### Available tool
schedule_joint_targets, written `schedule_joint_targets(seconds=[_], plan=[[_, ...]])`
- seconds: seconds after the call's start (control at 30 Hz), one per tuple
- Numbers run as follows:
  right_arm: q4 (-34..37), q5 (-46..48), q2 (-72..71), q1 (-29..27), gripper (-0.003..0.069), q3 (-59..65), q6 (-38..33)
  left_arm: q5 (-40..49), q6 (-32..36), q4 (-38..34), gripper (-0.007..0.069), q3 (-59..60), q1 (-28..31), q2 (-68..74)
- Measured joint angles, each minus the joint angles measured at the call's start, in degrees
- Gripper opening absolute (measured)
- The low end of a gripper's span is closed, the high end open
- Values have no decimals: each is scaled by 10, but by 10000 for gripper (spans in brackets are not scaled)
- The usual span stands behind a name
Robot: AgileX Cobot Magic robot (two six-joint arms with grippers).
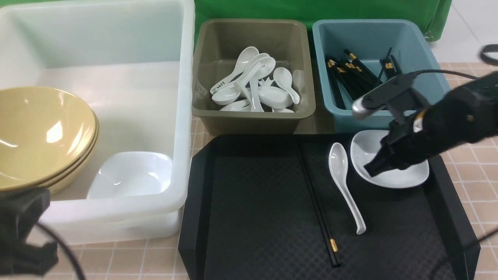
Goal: On brown table put chopsticks spoon bowls plates into blue grey white boxes.
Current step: 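Reach for and grasp the small white dish on the black tray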
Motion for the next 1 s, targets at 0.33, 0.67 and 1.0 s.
schedule_joint_targets(seconds=[0.33, 0.67, 1.0], plan=[[81, 50, 43, 31, 35, -13, -35, -85, 0, 0, -7, 53, 0, -84], [121, 112, -57, 10, 83, -13, -3, -89, 0, 9, -7, 61, 0, -84], [125, 127, 1, -87, 505, -14, 45, -99, 0, 9, -7, 61, 0, -84]])
